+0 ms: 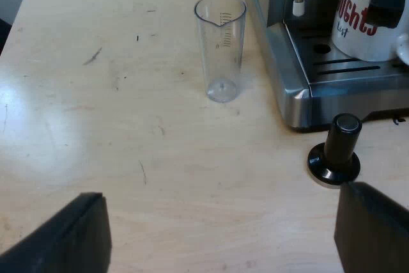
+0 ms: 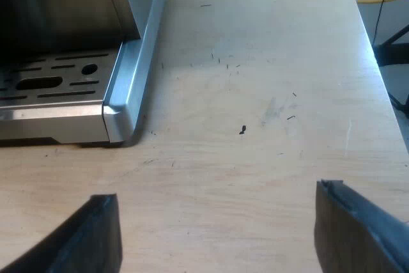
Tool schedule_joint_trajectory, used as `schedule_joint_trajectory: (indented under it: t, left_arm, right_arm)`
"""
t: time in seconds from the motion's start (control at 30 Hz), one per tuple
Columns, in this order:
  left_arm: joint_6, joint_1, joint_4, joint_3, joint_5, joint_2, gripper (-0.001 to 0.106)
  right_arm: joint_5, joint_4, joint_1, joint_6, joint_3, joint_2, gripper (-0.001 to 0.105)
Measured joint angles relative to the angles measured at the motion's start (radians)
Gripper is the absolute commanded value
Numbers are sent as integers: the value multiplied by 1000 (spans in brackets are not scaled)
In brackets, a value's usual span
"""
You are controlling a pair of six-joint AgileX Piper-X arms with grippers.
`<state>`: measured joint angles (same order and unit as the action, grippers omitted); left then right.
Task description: Place mug into machine
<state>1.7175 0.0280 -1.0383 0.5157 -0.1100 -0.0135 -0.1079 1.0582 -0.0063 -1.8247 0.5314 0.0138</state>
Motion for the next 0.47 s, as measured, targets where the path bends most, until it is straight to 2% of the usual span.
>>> schedule_joint_trajectory:
  t: [0.47]
  left_arm:
    - [0, 0, 0, 0, 0, 0, 73]
  right_arm:
    - [0, 0, 0, 0, 0, 0, 64]
